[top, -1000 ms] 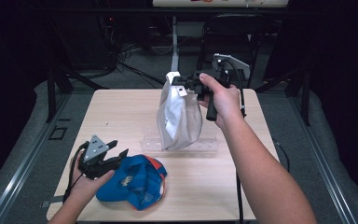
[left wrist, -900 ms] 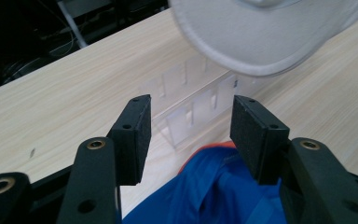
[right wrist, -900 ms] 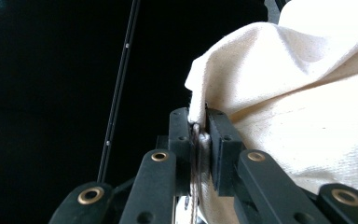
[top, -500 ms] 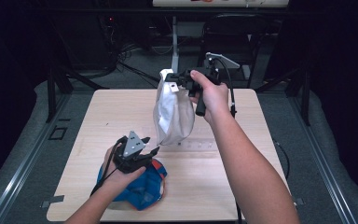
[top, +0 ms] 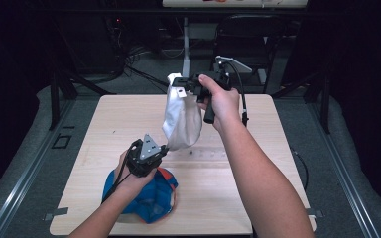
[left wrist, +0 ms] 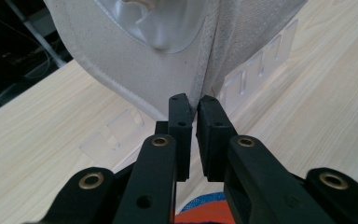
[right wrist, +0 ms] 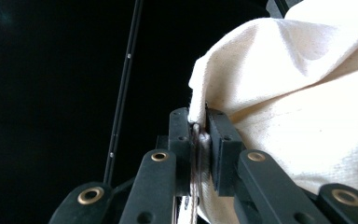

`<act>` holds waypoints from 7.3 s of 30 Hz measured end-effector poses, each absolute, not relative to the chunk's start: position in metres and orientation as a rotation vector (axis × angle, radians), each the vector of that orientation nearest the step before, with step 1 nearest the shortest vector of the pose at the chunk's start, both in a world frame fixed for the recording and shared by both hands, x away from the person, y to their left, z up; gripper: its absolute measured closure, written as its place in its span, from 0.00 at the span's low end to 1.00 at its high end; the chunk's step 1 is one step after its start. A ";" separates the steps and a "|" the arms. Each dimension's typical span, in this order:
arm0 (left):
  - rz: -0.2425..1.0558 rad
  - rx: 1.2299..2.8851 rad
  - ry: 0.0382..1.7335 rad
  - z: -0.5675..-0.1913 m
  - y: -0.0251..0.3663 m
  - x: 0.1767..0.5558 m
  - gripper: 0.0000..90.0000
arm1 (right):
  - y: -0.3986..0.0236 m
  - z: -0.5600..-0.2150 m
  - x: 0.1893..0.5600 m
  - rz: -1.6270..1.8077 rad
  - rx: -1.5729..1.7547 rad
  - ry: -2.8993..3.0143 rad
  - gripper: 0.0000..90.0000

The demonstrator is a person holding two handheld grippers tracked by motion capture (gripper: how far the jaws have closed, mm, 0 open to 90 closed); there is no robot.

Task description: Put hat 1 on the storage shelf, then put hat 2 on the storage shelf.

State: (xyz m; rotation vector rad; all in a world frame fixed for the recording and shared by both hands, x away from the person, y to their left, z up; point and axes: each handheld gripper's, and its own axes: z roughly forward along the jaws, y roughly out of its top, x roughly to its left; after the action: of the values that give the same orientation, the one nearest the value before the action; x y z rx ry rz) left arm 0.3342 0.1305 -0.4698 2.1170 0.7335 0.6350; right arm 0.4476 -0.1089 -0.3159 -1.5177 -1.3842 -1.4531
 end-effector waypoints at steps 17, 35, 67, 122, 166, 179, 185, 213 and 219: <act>0.458 2.090 0.768 -0.488 0.145 0.350 0.94 | -0.101 -0.331 0.453 -1.419 -1.549 -1.421 0.91; 0.406 2.038 0.872 -0.502 0.167 0.349 0.95 | -0.083 -0.345 0.457 -1.375 -1.550 -1.452 0.90; 0.379 2.055 0.960 -0.525 0.170 0.348 0.95 | -0.091 -0.383 0.457 -1.311 -1.649 -1.506 0.90; 0.494 1.878 1.098 -0.515 0.268 0.298 0.62 | -0.200 -0.408 0.358 -1.422 -1.741 -1.895 0.70; 0.539 1.981 1.129 -0.555 0.289 0.277 0.55 | -0.085 -0.571 0.306 -1.189 -1.513 -2.003 0.66; 0.511 2.034 1.105 -0.561 0.283 0.279 0.57 | -0.065 -0.588 0.311 -1.145 -1.431 -1.942 0.66; 0.492 2.085 1.108 -0.566 0.280 0.282 0.59 | -0.066 -0.582 0.310 -1.181 -1.392 -1.891 0.67; 0.519 2.197 1.128 -0.575 0.273 0.284 0.66 | -0.072 -0.569 0.309 -1.211 -1.385 -1.775 0.83; 0.522 2.200 1.127 -0.575 0.273 0.284 0.67 | -0.076 -0.566 0.309 -1.174 -1.464 -1.800 0.86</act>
State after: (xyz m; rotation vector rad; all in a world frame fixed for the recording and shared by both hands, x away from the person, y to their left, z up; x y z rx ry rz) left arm 0.2844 0.2731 -0.5750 2.2004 1.1265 0.5219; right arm 0.3089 -0.0764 -0.5662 -1.4640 -1.7996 -1.1738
